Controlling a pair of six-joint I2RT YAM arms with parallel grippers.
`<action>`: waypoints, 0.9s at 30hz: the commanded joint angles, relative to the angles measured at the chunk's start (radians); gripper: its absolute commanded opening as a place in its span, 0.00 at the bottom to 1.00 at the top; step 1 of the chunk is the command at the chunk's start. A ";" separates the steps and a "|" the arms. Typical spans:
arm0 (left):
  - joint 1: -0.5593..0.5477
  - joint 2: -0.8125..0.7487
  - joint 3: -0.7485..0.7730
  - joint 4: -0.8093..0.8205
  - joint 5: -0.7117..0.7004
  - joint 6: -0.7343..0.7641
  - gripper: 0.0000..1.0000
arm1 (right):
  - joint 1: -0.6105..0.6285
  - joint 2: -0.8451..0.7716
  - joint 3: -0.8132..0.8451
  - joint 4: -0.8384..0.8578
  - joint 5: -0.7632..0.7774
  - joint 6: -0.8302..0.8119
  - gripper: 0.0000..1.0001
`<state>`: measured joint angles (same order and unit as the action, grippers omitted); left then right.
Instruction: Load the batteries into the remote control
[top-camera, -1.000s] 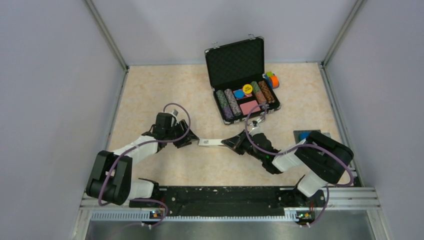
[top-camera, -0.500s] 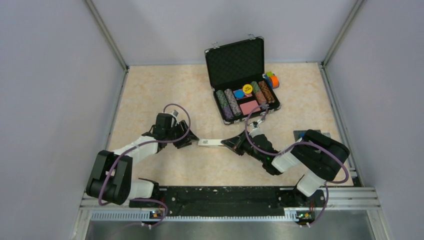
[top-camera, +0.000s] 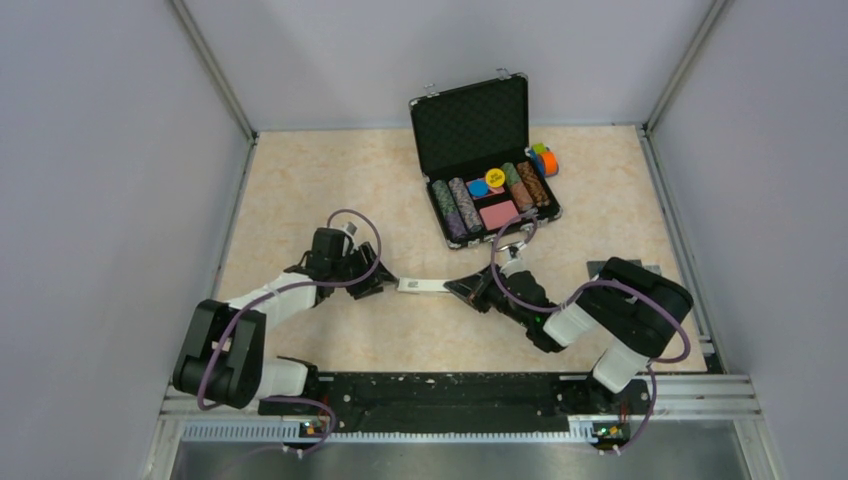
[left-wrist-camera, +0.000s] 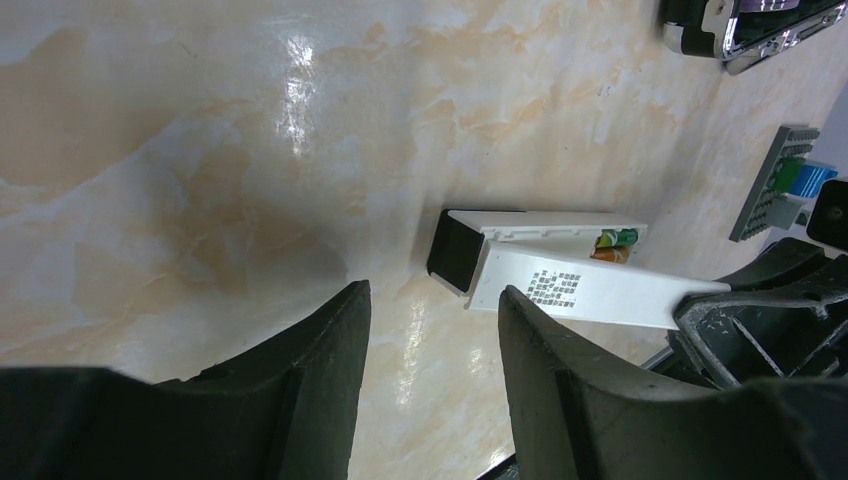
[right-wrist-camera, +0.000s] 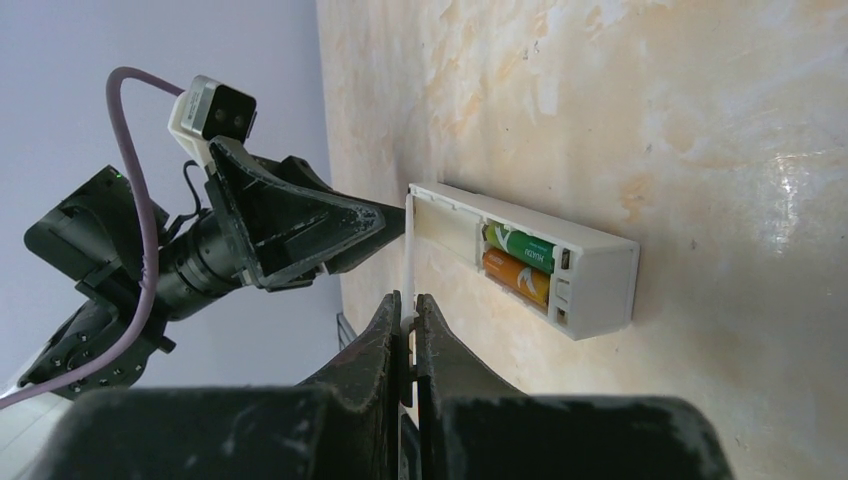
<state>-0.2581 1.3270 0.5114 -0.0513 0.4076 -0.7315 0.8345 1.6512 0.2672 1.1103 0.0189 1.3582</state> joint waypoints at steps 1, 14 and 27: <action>-0.003 0.010 0.000 0.044 0.016 0.002 0.55 | -0.011 0.030 -0.009 0.128 0.006 0.022 0.00; -0.004 0.019 0.004 0.042 0.012 0.002 0.55 | -0.026 0.075 -0.029 0.193 -0.002 0.053 0.00; -0.004 0.033 0.013 0.071 0.018 0.003 0.55 | -0.034 0.061 -0.009 0.075 -0.011 0.016 0.00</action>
<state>-0.2581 1.3514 0.5114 -0.0254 0.4080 -0.7322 0.8085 1.7290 0.2485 1.2163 0.0051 1.4059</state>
